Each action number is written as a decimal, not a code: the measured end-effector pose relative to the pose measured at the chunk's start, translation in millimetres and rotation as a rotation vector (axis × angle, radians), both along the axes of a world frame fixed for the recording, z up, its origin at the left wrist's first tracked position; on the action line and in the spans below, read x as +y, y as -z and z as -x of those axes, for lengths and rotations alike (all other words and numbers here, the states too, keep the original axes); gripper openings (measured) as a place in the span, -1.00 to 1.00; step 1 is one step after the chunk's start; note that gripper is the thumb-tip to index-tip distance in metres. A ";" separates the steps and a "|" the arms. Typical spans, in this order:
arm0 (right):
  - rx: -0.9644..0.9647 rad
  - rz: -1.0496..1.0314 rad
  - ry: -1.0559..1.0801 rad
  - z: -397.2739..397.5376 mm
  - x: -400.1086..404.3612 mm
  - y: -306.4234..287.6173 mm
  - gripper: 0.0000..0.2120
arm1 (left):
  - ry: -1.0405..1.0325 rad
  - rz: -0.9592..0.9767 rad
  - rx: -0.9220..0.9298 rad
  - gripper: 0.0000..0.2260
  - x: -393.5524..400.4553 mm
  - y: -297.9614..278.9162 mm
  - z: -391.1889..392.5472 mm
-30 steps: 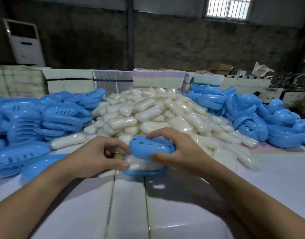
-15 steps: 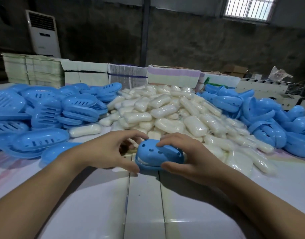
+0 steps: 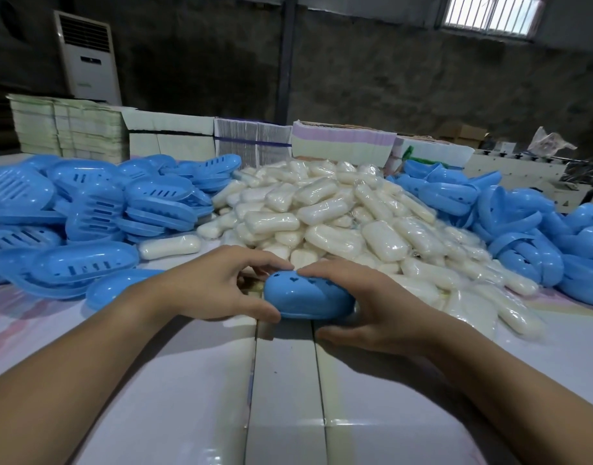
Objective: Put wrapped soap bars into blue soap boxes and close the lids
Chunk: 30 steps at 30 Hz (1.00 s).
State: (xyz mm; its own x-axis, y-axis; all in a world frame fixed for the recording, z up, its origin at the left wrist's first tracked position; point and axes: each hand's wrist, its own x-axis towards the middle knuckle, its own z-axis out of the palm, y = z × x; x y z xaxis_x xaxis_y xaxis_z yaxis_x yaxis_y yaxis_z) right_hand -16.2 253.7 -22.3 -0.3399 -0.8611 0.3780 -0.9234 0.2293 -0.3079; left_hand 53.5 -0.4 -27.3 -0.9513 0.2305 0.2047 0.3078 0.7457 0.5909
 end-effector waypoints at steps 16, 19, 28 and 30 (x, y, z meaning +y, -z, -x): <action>-0.094 0.118 -0.017 -0.5 -2.2 4.2 -0.54 | 0.092 -0.053 0.105 -0.64 12.4 1.0 -2.0; -0.096 0.162 -0.013 0.0 -0.3 2.8 -0.50 | 0.098 -0.085 0.173 -0.69 15.4 2.0 -1.5; -0.354 0.151 0.013 4.2 2.8 -11.8 -0.53 | 0.022 0.115 0.494 -0.56 20.1 3.5 0.3; -0.455 0.123 0.050 7.0 1.5 -17.6 -0.48 | -0.001 0.173 0.567 -0.50 24.6 1.5 -0.8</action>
State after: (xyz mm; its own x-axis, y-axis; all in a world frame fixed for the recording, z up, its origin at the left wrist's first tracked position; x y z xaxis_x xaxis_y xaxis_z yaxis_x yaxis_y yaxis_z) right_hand -23.2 255.1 -4.7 -0.5343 -0.7978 0.2793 -0.6769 0.2060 -0.7066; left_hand 54.2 24.3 -28.8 -0.7048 0.3052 0.6404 0.5394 0.8169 0.2044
